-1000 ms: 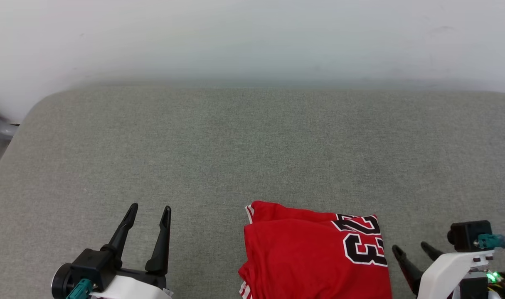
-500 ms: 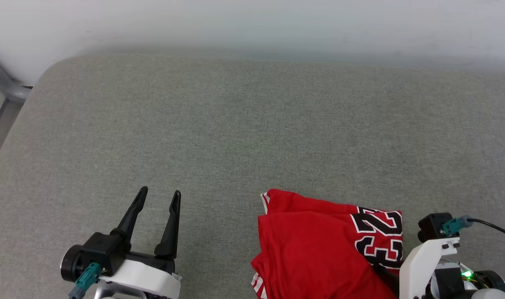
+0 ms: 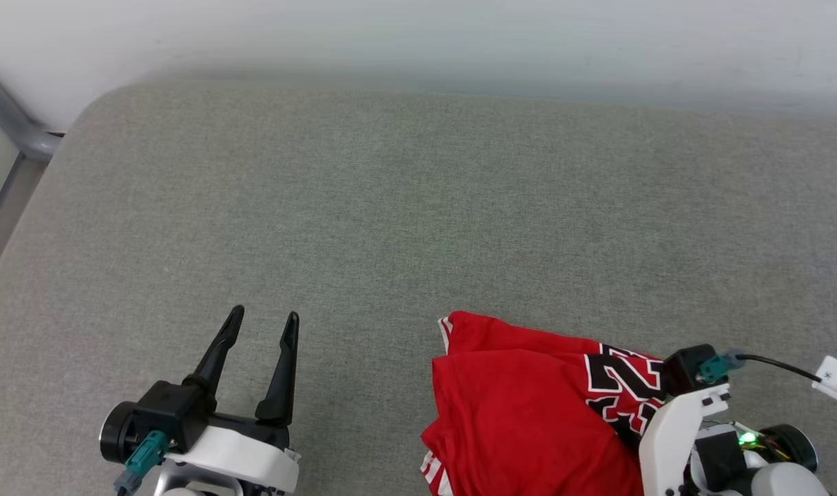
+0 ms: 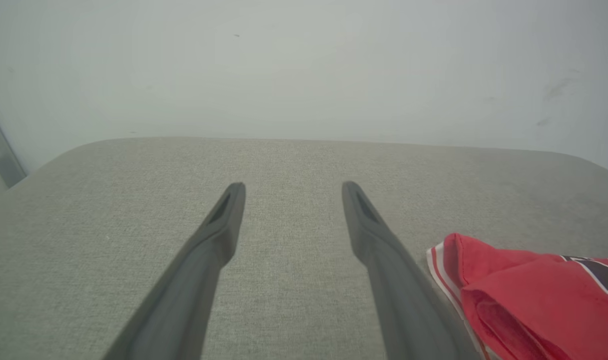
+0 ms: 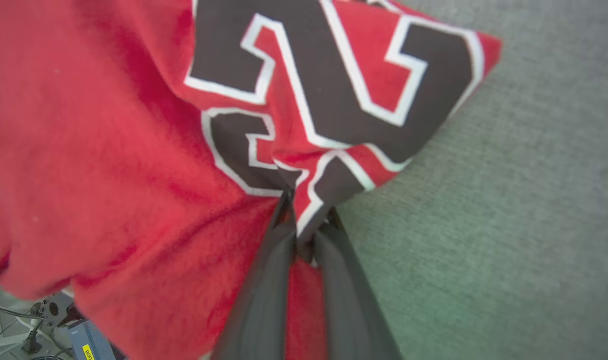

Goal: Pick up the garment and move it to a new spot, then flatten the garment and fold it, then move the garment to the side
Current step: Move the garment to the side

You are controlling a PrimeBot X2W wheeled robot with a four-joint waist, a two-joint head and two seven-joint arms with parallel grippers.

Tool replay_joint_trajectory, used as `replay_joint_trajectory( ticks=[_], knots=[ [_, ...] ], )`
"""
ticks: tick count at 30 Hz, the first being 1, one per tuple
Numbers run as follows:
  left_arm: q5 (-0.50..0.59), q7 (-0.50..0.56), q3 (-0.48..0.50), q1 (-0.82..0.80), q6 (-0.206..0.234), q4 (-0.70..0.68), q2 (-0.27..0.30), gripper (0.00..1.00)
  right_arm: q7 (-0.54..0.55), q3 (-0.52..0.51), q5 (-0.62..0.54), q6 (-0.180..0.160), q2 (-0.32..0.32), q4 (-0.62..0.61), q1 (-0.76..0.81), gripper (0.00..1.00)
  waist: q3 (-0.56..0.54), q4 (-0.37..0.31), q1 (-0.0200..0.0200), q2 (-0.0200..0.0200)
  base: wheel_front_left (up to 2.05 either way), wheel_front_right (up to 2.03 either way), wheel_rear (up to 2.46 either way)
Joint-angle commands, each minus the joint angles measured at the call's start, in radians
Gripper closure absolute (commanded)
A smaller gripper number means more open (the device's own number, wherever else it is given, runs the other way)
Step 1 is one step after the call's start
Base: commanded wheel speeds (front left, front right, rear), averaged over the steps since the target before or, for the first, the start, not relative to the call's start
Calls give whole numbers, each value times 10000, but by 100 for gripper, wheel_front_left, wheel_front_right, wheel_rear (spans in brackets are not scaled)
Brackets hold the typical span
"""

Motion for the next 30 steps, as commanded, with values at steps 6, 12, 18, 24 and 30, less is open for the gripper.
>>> replay_joint_trajectory(
  ticks=[6,12,18,24,30],
  knots=[
    [73,-23,14,-26,-13,-69,14,0,-310,628,-498,-22,-816,-268,-509,100,-214,-479,0,0,0,0,0],
    [118,-23,-98,-34,-18,-334,68,0,-216,1867,-674,-21,-2166,-1038,-1455,100,-89,-1351,0,0,0,0,0],
    [261,-23,-600,-377,-19,-681,225,0,-403,2883,-597,-19,-3994,-1237,-2783,100,543,-2466,0,0,0,0,0],
    [342,-23,-1354,-1013,-9,-922,682,0,-1128,3280,-435,-19,-5632,-553,-4124,100,1523,-3505,0,0,0,0,0],
    [439,327,-1973,-1798,-10,-1463,1111,0,-2520,3042,-423,-19,-6656,955,-5002,100,2525,-4048,0,0,0,0,0]
  ],
)
